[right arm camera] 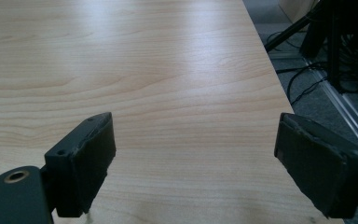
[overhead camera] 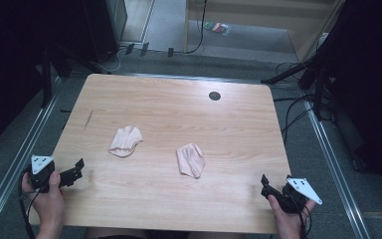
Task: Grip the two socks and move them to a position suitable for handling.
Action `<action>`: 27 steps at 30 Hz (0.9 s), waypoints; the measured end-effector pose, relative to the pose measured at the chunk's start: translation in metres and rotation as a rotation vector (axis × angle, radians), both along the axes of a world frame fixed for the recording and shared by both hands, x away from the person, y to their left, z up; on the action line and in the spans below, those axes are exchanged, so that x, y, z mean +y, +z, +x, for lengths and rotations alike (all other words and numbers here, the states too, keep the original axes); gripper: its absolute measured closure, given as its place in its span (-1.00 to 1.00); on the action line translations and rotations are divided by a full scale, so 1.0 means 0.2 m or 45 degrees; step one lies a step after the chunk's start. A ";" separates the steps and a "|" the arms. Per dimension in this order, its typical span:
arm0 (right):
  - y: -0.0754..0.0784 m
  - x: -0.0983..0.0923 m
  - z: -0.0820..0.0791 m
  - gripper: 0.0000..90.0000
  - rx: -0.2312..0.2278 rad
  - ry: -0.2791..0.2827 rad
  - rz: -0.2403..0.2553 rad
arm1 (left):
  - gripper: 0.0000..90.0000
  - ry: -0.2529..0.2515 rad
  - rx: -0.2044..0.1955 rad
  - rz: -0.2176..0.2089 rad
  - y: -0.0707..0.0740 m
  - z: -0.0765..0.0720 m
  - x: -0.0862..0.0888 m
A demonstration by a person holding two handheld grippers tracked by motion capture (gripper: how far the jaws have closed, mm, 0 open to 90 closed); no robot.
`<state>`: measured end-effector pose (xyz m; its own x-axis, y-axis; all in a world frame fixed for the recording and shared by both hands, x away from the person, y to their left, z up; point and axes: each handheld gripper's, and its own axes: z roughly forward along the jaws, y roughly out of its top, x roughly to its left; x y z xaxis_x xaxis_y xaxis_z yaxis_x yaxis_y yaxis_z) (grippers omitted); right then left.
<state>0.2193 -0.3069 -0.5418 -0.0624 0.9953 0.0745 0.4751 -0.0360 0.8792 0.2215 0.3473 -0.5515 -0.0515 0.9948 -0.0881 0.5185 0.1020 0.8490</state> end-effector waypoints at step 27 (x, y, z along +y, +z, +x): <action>0.09 0.08 -0.01 -0.47 -0.001 -0.013 -0.020 | -1.00 -0.004 0.008 0.033 0.00 0.00 -0.01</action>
<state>0.2176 -0.2917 -0.5241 -0.0519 0.9969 0.0591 0.4741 -0.0275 0.8800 0.2221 0.3445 -0.5513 -0.0485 0.9969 -0.0617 0.5245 0.0779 0.8479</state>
